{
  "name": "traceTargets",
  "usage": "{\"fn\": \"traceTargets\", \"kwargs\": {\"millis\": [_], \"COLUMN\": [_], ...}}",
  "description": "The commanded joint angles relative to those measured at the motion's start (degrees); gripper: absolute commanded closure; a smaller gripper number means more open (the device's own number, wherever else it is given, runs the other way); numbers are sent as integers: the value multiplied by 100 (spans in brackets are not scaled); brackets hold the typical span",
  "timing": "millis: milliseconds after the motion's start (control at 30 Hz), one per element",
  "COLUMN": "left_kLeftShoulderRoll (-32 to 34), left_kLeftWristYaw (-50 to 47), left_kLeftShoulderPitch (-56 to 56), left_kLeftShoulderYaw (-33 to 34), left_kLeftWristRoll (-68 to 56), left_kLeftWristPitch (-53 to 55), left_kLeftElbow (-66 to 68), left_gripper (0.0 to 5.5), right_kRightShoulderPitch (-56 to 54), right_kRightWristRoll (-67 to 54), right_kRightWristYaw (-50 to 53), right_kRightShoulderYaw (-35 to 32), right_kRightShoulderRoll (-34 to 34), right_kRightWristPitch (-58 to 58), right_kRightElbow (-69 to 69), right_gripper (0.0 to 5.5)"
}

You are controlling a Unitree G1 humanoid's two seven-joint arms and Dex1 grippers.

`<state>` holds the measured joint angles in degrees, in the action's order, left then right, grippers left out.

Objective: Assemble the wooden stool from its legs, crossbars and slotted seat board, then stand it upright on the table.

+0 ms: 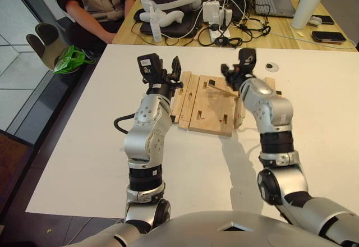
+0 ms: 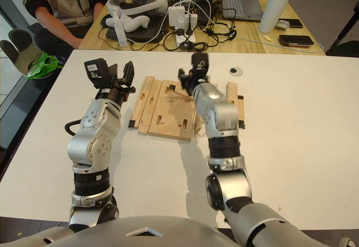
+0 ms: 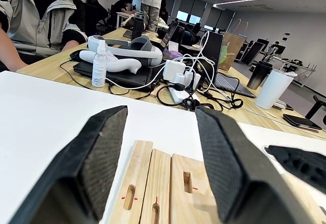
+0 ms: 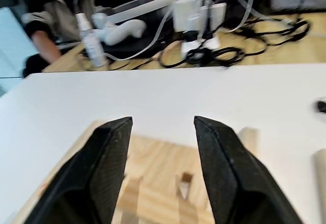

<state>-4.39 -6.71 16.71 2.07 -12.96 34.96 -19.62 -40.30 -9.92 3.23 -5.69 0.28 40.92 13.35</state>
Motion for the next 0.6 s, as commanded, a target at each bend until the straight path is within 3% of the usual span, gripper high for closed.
{"fn": "traceTargets", "kwargs": {"millis": [33, 300, 600], "left_kLeftShoulderRoll": [-35, 1, -31], "left_kLeftWristYaw": [1, 52, 58], "left_kLeftShoulderPitch": [30, 104, 140], "left_kLeftShoulderYaw": [-41, -67, -75], "left_kLeftWristRoll": [24, 21, 47], "left_kLeftWristPitch": [71, 77, 43], "left_kLeftElbow": [1, 87, 164], "left_gripper": [303, 303, 303], "right_kRightShoulderPitch": [-1028, -2633, -2807], "right_kRightWristRoll": [247, -610, -818], "right_kRightWristYaw": [862, 1782, 1664], "right_kRightShoulderYaw": [-460, -2004, -2338], "right_kRightShoulderRoll": [-217, -577, -1046], "right_kRightWristPitch": [-11, 102, -348], "right_kRightElbow": [1434, 4486, 5823], "right_gripper": [324, 324, 324]}}
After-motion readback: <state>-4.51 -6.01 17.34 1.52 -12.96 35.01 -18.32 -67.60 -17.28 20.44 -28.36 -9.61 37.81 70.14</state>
